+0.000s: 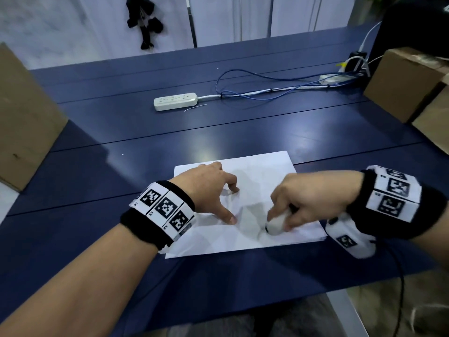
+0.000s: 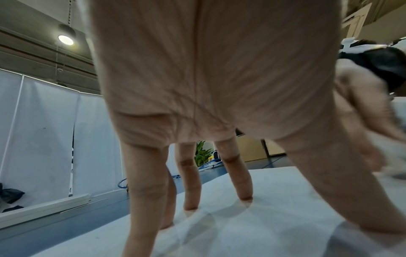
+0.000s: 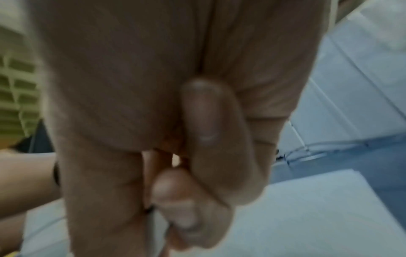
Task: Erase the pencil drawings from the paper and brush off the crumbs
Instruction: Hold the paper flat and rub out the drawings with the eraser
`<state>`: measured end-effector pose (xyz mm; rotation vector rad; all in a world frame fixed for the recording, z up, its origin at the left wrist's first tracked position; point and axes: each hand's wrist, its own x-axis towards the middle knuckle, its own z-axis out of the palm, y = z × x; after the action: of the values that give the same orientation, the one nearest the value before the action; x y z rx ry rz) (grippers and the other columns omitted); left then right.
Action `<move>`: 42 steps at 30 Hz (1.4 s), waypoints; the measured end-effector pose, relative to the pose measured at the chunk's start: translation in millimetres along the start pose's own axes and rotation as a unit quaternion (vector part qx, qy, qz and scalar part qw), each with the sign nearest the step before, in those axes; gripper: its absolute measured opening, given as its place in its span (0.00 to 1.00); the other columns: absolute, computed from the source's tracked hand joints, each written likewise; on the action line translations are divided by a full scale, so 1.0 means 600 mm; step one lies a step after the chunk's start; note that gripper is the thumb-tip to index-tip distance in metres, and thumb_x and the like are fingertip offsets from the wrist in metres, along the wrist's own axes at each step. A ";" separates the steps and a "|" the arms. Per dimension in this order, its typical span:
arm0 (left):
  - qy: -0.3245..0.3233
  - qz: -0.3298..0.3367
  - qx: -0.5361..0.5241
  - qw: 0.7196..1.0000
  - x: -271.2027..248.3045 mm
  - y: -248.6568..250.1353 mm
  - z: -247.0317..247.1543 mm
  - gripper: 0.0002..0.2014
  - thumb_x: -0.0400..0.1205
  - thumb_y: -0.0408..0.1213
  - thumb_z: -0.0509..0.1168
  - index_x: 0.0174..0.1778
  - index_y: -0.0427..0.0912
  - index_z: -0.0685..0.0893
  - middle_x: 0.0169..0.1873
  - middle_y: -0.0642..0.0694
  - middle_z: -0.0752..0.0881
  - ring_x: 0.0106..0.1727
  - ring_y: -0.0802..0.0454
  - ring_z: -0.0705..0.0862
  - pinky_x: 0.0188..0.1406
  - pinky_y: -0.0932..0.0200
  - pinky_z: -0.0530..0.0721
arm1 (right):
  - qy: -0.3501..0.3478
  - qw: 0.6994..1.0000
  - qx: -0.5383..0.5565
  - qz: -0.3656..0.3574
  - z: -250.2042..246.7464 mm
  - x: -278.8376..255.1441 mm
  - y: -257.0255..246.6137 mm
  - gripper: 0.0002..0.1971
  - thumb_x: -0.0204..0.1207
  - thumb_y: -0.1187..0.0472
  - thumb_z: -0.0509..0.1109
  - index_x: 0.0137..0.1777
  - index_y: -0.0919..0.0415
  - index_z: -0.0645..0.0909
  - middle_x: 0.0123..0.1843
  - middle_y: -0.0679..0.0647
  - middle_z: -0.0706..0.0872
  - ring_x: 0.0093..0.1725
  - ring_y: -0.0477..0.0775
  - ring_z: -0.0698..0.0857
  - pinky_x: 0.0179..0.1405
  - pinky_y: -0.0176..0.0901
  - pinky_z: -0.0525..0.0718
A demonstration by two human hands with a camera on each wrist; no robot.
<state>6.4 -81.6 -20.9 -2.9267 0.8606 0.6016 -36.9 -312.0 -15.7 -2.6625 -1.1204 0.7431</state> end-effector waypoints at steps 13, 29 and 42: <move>0.002 0.000 -0.002 1.000 0.000 0.000 0.001 0.34 0.63 0.68 0.77 0.64 0.65 0.78 0.57 0.54 0.74 0.61 0.50 0.77 0.45 0.56 0.71 | 0.009 1.000 0.005 0.004 0.003 0.003 -0.003 0.14 0.75 0.49 0.73 0.60 0.46 0.87 0.40 0.48 0.85 0.40 0.45 0.80 0.41 0.38 0.79; -0.006 -0.001 0.000 1.000 0.003 0.002 -0.001 0.35 0.62 0.69 0.77 0.65 0.66 0.78 0.58 0.54 0.74 0.60 0.52 0.77 0.45 0.55 0.72 | 0.014 0.999 -0.029 0.013 0.002 0.001 -0.009 0.15 0.75 0.46 0.66 0.54 0.50 0.87 0.36 0.50 0.82 0.38 0.50 0.77 0.40 0.44 0.79; -0.006 -0.001 -0.007 1.000 0.002 0.003 -0.001 0.35 0.63 0.68 0.77 0.65 0.65 0.78 0.58 0.54 0.74 0.60 0.51 0.76 0.44 0.55 0.71 | -0.012 1.000 -0.016 0.016 -0.005 -0.004 0.008 0.14 0.75 0.47 0.72 0.59 0.43 0.87 0.37 0.46 0.83 0.36 0.41 0.78 0.39 0.34 0.79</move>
<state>6.5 -83.6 -20.6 -2.9334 0.8560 0.6279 -33.9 -317.0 -13.7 -2.7106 -1.1069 0.7726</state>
